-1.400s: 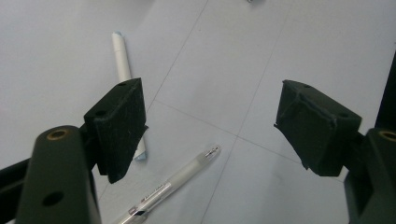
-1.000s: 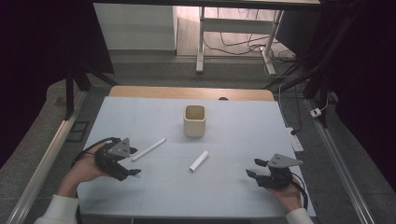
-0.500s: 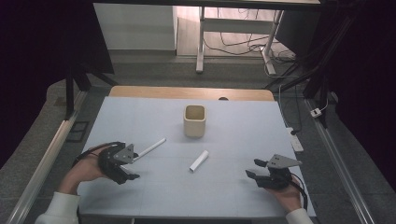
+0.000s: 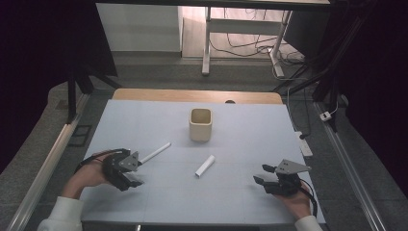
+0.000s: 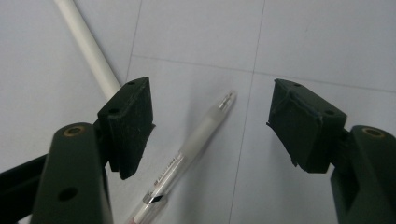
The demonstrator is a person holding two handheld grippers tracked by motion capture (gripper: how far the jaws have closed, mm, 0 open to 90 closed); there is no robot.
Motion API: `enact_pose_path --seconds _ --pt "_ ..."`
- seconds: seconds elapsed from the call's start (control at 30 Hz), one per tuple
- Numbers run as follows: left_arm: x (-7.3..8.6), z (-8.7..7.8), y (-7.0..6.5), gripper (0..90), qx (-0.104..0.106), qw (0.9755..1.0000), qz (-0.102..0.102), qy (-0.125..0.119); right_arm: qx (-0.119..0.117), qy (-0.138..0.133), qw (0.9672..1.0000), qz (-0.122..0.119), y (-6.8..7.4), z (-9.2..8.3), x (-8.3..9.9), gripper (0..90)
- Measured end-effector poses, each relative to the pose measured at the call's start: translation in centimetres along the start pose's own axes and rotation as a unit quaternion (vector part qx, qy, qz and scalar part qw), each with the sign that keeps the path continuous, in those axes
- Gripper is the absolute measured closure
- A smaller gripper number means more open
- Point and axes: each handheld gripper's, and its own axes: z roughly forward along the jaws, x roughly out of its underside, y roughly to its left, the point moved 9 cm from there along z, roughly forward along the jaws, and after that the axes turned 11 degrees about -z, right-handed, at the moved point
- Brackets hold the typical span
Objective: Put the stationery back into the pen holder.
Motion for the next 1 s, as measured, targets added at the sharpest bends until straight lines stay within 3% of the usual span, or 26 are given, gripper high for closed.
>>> enact_pose_path --seconds 0.4,0.73,1.0 --pt "0.7 0.9 0.6 30.6 0.005 0.9999 -0.006 0.01 0.0 0.003 1.0 0.0 0.0 0.1 0.1 39.2" --pt "0.8 1.5 0.6 34.1 0.004 0.9995 0.014 0.029 0.0 0.006 1.0 -0.002 0.0 0.2 0.2 39.1" --pt "0.9 2.1 0.7 37.3 0.007 0.9992 0.017 0.036 0.002 0.01 0.9999 -0.003 0.0 0.2 0.2 39.1"
